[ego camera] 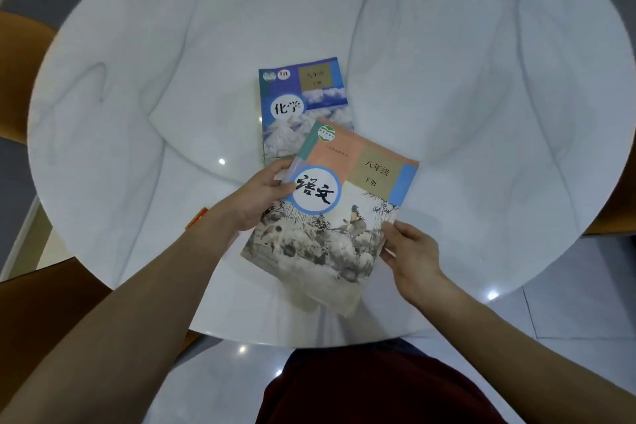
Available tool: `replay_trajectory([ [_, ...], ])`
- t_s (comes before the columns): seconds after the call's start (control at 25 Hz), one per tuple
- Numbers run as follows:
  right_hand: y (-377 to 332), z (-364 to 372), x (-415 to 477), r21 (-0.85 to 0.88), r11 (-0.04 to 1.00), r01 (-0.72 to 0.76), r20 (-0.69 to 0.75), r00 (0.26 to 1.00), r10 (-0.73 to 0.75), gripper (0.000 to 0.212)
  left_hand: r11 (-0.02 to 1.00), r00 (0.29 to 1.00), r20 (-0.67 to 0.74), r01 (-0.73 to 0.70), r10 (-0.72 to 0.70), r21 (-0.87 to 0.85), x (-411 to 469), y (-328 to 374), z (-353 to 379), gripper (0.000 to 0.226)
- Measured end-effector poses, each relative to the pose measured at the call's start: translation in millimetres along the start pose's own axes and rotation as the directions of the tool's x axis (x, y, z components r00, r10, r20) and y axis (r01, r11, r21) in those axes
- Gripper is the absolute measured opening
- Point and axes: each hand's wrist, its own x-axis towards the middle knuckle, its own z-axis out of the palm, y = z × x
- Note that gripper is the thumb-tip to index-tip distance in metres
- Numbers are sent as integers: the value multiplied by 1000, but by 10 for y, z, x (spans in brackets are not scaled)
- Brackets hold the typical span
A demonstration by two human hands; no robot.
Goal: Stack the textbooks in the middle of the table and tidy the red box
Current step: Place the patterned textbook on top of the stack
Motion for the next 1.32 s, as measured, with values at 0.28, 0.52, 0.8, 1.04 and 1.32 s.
replay_trajectory([
  [0.28, -698, 428, 346, -65, 991, 114, 62, 992, -110, 18, 985, 973, -229, -51, 12, -166, 156, 262, -96, 34],
  [0.52, -1136, 923, 828, -172, 969, 176, 48, 984, -170, 15, 981, 923, -384, -62, -15, -186, 463, 423, -230, 37],
  [0.8, -1461, 1461, 1428, -269, 936, 226, 101, 973, -206, 24, 991, 880, -474, -95, 37, -99, 967, 670, -587, 38],
  [1.04, -1476, 1699, 1862, -341, 916, 213, 75, 977, -199, 30, 999, 861, -508, -26, 8, -29, 1337, 661, -699, 42],
  [1.32, -1365, 1730, 2092, -534, 805, 259, 37, 958, -283, 27, 972, 828, -556, 65, 73, 225, 1514, 501, -680, 34],
])
